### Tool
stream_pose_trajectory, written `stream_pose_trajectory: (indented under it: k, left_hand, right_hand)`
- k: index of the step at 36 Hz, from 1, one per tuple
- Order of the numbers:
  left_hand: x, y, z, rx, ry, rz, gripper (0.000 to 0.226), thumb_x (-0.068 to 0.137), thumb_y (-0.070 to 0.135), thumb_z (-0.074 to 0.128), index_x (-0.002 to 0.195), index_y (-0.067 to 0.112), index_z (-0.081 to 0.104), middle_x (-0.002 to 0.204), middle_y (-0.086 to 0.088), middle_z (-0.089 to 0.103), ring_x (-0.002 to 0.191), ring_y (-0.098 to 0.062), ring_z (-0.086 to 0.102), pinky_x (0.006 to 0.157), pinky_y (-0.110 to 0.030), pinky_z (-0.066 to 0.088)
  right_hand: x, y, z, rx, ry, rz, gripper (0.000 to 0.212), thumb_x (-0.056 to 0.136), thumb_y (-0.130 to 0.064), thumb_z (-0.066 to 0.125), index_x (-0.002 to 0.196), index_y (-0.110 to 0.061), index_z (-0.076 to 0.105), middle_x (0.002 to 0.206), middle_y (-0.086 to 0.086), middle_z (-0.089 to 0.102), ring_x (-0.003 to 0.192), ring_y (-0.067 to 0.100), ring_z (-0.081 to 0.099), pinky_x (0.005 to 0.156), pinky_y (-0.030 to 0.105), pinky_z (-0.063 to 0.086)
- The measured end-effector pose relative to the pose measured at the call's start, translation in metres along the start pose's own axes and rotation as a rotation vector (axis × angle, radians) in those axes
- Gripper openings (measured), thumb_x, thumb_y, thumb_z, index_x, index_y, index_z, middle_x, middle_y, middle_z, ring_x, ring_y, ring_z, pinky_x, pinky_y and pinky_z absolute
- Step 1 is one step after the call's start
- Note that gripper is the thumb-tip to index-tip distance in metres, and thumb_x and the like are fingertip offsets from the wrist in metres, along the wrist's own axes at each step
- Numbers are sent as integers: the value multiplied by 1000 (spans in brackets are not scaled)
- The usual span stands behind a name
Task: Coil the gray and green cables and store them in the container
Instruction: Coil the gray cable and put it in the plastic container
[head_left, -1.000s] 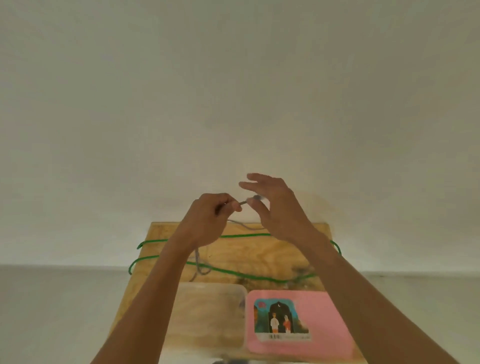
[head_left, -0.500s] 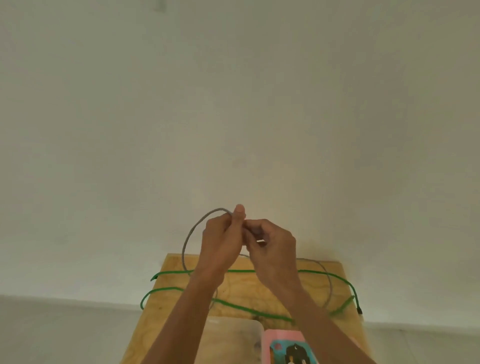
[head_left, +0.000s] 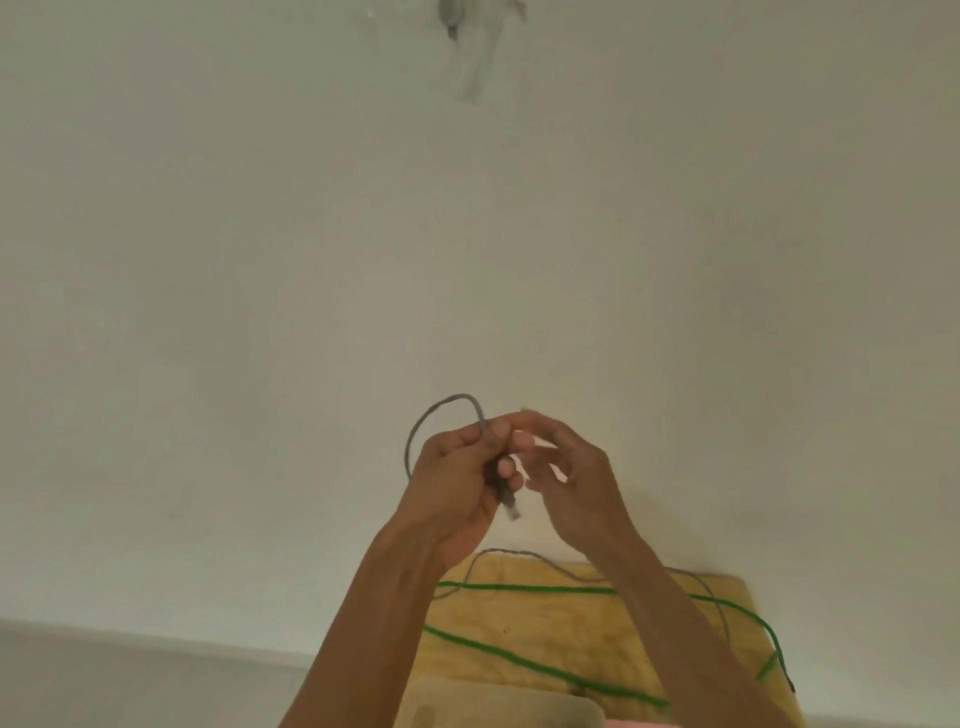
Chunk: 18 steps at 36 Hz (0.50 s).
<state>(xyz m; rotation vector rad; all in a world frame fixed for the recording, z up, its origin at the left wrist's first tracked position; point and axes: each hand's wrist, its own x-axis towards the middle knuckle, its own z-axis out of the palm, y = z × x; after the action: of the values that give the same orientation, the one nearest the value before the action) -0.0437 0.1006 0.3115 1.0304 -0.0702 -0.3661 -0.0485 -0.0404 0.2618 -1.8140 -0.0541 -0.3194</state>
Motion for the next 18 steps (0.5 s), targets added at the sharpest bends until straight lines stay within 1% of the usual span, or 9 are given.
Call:
stream_pose_trajectory:
  k: [2,5,6,8,9,11,13,15,18]
  left_hand:
    - [-7,3,8,-22,-74,-6,34,102,12,48,115,-15,63,64,-5,57,50,-11,43,53,-27,45]
    - [-14,9,15,-83,-169,-50,42,104,20,45,115,-15,63,58,-3,45,49,-11,36,51,-27,40]
    - [-16,12,16,-105,-210,-61,42,104,22,44,116,-14,63,58,-3,42,48,-11,35,50,-27,39]
    - [-18,15,17,-100,-267,-55,41,103,21,45,120,-13,61,58,-3,41,48,-10,35,50,-26,40]
    - [-19,15,18,-87,-276,-40,40,102,19,46,121,-13,60,57,-3,43,48,-10,36,51,-26,41]
    - [-16,15,19,-75,-268,11,35,99,15,49,118,-12,62,57,-3,47,49,-11,38,53,-27,44]
    - [-9,18,17,-77,-242,64,31,98,14,50,114,-7,66,61,-5,51,51,-12,43,57,-27,47]
    - [1,22,10,-59,-200,105,28,97,14,51,112,-3,67,66,-6,57,55,-12,49,62,-27,50]
    - [17,22,-1,84,-141,157,25,100,12,50,112,-2,68,76,-7,67,64,-15,56,67,-26,52]
  right_hand:
    - [10,-15,2,110,-180,25,52,91,3,58,135,-24,52,100,-13,69,84,12,68,65,21,55]
    - [12,-20,4,-32,-308,-158,51,101,-12,45,149,-24,35,65,3,60,59,4,63,54,14,48]
    - [13,-20,6,-82,-313,-202,45,106,-18,34,151,-17,31,56,-2,57,52,0,60,53,10,47]
    - [11,-16,8,-88,-345,-185,52,108,-26,15,152,3,15,36,-15,48,33,-5,47,42,3,35]
    - [3,-20,11,-63,-377,-156,53,108,-28,11,149,5,20,30,-17,44,29,-5,42,39,4,31]
    - [2,-11,19,-172,-297,-156,32,107,-20,19,116,-13,49,35,-21,48,36,-8,47,47,4,35]
    - [2,-1,32,-172,-133,-116,21,101,-16,36,85,-23,48,53,-17,56,55,-3,55,64,11,42]
    - [-6,1,35,-106,-178,2,31,102,-20,43,73,-24,52,60,-8,52,57,11,49,60,22,42]
    - [-19,2,34,79,-207,80,33,102,-32,48,75,-15,56,60,0,51,51,16,46,53,33,45]
